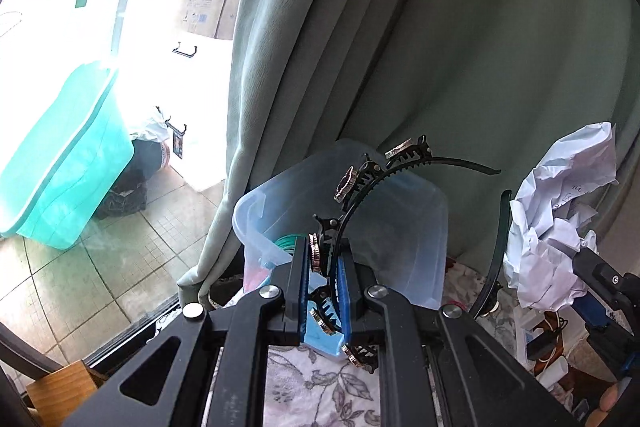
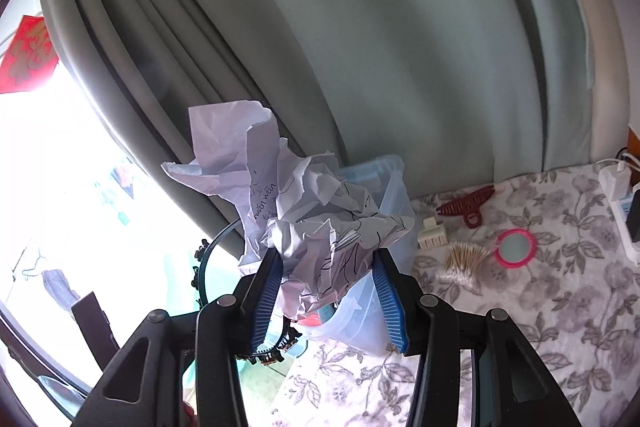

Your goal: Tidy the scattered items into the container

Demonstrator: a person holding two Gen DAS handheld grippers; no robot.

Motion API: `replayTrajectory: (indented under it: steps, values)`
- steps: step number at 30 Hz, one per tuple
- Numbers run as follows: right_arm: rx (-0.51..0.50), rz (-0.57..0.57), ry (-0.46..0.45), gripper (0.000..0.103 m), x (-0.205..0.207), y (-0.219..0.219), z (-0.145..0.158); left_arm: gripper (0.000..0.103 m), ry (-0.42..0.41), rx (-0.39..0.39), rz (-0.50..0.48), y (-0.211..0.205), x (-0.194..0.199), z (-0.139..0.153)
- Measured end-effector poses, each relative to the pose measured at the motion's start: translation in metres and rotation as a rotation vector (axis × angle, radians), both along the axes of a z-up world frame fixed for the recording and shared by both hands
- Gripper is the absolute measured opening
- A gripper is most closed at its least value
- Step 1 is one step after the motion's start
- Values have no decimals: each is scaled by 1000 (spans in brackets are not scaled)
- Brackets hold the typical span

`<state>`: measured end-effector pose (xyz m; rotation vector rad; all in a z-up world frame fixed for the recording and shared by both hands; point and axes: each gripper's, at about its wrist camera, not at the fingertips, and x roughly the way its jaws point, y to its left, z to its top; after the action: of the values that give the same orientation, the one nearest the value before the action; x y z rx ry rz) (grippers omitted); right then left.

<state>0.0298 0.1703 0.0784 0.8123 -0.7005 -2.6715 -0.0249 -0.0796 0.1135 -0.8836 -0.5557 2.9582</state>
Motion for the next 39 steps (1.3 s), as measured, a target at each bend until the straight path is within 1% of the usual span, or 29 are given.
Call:
replayTrajectory:
  steps: [7,9,11,14,19,20,24,28,35,37,39]
  values:
    - [14,34,-58,50,-21,-12,-16,13,-39,12,34,-12,-19,-16]
    - [18,50,-65,50,-20,-20,-8,13,-42,-4,40,-14,-27,-17]
    - [24,60,-66,50,-36,-23,-12,13,-43,-19,49,-13,-32,-16]
    - [34,68,-56,50,-58,-26,-19,12,-49,-13,60,-19,-49,-20]
    - [45,80,-60,50,-79,-32,-27,13,-67,-35,73,-16,-58,-28]
    - [40,84,-62,50,-84,-32,-30,13,-63,-52,81,-15,-59,-28]
    - [35,83,-72,50,-100,-32,-39,18,-68,-54,86,-14,-64,-27]
    - [28,79,-71,50,-114,-30,-44,19,-74,-57,91,-13,-69,-27]
    - [24,53,-57,50,-130,-21,-45,19,-83,-62,99,-11,-78,-25]
    - [26,61,-64,50,-134,-23,-48,19,-86,-49,95,-11,-76,-24]
    - [34,67,-66,50,-137,-26,-50,16,-81,-29,76,-8,-85,-22]
